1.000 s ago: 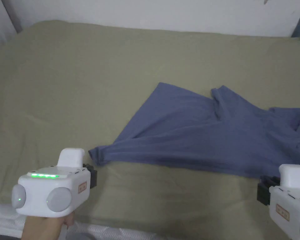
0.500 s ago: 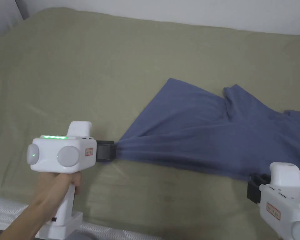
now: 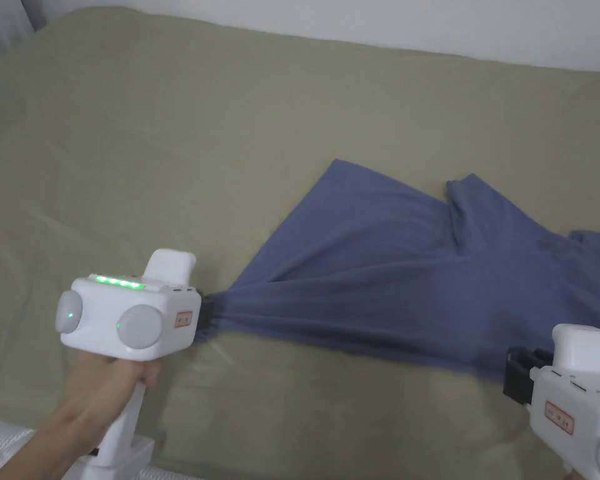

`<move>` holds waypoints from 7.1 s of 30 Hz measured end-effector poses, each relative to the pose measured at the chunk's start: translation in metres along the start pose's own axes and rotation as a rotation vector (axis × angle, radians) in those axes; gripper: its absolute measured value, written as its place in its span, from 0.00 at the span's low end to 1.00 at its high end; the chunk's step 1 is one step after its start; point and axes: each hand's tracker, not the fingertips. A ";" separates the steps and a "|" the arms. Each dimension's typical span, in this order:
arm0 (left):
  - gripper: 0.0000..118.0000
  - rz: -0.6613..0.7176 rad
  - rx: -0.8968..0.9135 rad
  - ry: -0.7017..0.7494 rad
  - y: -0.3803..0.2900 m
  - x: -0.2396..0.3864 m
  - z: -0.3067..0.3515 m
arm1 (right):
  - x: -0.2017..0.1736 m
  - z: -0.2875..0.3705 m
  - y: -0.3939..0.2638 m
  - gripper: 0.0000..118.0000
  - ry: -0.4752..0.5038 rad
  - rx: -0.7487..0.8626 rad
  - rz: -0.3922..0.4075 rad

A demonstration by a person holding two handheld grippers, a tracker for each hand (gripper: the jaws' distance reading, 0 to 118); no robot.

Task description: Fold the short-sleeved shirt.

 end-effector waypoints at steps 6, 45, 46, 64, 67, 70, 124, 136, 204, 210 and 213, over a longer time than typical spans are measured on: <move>0.00 0.013 0.010 -0.011 -0.001 0.002 0.002 | 0.039 -0.033 0.059 0.08 -0.045 0.011 0.037; 0.00 0.086 0.039 -0.016 0.015 0.010 0.036 | 0.096 -0.050 0.225 0.06 -0.086 0.039 0.173; 0.00 0.083 0.054 -0.023 0.019 0.012 0.044 | 0.098 -0.029 0.225 0.06 -0.090 0.070 0.174; 0.00 -0.051 0.545 0.001 0.198 0.089 0.251 | 0.128 0.302 0.281 0.06 -0.266 0.589 0.107; 0.00 -0.059 0.573 0.026 0.231 0.098 0.271 | 0.134 0.320 0.295 0.06 -0.260 0.605 0.065; 0.00 -0.079 0.600 0.081 0.255 0.105 0.285 | 0.134 0.322 0.309 0.06 -0.293 0.615 0.066; 0.00 -0.055 0.372 0.281 0.393 0.105 -0.052 | 0.167 -0.047 0.391 0.06 -0.268 0.382 -0.049; 0.00 -0.099 0.307 0.201 0.253 0.078 -0.023 | 0.150 0.006 0.210 0.06 -0.201 0.253 -0.010; 0.45 0.063 0.076 0.035 -0.057 0.020 0.082 | 0.126 0.119 -0.064 0.11 -0.149 0.042 -0.181; 0.79 0.057 0.011 0.048 -0.059 0.016 0.054 | 0.132 0.115 -0.075 0.11 -0.160 0.006 -0.189; 0.10 0.052 -0.015 0.050 -0.058 0.017 0.045 | 0.136 0.114 -0.080 0.11 -0.171 -0.014 -0.205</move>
